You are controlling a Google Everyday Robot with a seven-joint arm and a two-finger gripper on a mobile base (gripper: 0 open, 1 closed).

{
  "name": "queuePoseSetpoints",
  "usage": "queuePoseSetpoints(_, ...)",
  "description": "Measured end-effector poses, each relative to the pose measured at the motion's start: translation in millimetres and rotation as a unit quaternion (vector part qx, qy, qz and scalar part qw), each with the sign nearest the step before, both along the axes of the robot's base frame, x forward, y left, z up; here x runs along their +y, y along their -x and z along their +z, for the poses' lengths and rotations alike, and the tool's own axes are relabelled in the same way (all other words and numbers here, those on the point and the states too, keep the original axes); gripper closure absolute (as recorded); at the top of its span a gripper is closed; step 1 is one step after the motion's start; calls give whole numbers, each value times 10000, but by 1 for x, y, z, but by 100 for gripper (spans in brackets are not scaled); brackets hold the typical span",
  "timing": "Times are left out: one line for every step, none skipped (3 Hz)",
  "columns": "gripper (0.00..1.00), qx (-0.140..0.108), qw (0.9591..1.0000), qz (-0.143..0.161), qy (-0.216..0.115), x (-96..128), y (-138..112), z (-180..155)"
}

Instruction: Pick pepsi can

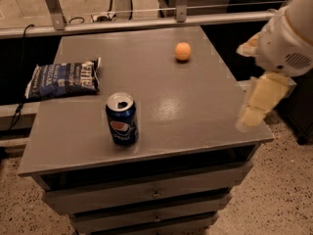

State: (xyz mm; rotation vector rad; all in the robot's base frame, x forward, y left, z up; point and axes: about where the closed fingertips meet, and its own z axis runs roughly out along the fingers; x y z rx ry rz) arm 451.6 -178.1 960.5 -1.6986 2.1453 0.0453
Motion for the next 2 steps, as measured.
queuePoseSetpoints(0,98,9926,454,-1119,72,-21,-45)
queuePoseSetpoints(0,163,9759,785,-2029,134,-33,-66)
